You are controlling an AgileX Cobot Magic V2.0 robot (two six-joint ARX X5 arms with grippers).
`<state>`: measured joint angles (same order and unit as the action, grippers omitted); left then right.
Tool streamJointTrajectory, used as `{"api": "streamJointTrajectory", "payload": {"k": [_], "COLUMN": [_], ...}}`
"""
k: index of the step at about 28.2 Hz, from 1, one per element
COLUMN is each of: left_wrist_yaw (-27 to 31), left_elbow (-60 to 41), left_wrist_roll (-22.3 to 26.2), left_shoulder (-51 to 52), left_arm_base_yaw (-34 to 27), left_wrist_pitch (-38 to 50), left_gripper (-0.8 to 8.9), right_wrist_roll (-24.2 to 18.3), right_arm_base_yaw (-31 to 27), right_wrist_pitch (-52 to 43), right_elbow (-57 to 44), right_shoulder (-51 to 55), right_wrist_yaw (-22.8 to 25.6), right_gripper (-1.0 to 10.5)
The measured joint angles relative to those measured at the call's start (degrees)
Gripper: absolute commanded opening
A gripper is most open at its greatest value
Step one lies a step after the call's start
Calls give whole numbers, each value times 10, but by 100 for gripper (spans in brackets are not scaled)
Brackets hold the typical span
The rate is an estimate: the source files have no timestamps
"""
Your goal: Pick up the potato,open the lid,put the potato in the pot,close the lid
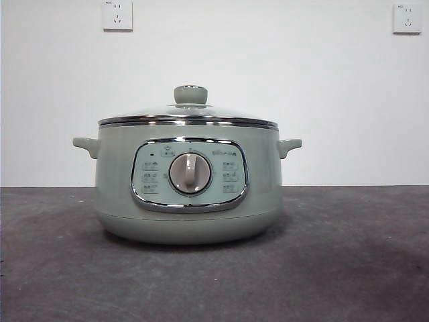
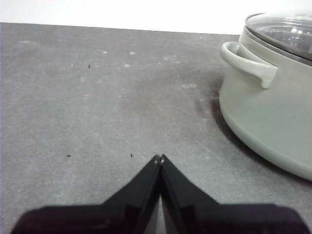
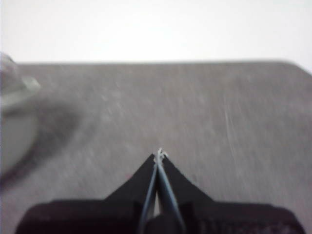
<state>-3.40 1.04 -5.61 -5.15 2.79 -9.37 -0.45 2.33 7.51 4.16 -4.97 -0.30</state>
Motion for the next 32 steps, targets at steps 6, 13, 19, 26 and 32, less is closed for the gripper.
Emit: {"api": "streamJointTrajectory", "payload": {"k": [6,13,19,26,32], "left_wrist_yaw": [0,0,0,0,0], "left_elbow": [0,0,0,0,0], "left_wrist_roll": [0,0,0,0,0], "left_shoulder": [0,0,0,0,-1], "left_arm_base_yaw": [0,0,0,0,0], "left_wrist_pitch": [0,0,0,0,0], "left_gripper": [-1,-1,-1,-1,-1], "right_wrist_roll": [-4,-20,-22,-22,-22], "right_arm_base_yaw": [-25,-28,-28,-28,-28], "right_wrist_pitch": [3,34,33,33,33], "right_elbow": [-26,-28,-27,-27,-27], "right_shoulder": [37,43,43,43,43], "right_wrist_yaw": [-15,-15,-10,-10,-10], "right_gripper": [-11,-10,2,2,1]}}
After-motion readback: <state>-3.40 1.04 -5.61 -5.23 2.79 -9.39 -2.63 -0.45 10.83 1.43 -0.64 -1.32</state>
